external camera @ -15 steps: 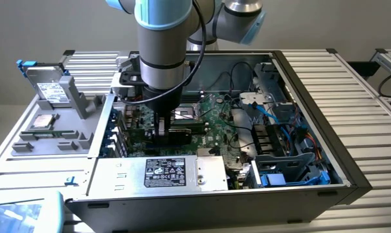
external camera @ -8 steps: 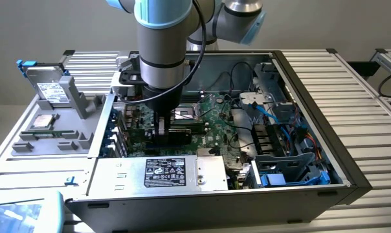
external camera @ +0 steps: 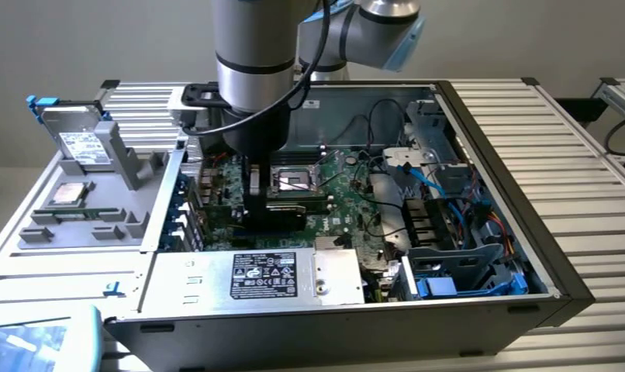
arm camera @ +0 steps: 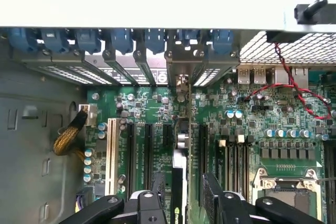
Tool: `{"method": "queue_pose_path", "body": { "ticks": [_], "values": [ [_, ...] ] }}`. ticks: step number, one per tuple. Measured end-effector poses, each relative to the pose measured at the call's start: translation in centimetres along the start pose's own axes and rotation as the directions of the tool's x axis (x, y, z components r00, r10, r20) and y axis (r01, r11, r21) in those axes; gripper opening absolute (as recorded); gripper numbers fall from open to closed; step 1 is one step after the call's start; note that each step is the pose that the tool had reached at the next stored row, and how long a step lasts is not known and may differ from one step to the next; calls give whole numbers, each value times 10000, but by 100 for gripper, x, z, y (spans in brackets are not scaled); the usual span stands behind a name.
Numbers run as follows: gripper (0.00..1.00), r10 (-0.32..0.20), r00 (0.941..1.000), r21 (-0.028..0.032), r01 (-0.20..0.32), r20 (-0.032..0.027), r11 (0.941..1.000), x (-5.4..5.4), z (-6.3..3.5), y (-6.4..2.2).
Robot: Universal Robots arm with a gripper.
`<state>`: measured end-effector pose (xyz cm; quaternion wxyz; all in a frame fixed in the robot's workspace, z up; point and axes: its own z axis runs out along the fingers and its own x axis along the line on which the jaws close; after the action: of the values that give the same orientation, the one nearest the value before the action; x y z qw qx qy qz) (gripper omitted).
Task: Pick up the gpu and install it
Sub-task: 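Insert the gpu into the slot, then press down on the gpu until it lock into place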
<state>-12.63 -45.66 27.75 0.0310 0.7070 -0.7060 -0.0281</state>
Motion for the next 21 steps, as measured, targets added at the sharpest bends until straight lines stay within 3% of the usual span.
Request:
{"method": "queue_pose_path", "body": {
  "ticks": [4, 21],
  "values": [
    [43, 3, 10000, 3, -3, -45, 10000, 1, -122, 15],
    [43, 3, 10000, 4, -3, -45, 10000, 0, -124, 16]
  ]
}}
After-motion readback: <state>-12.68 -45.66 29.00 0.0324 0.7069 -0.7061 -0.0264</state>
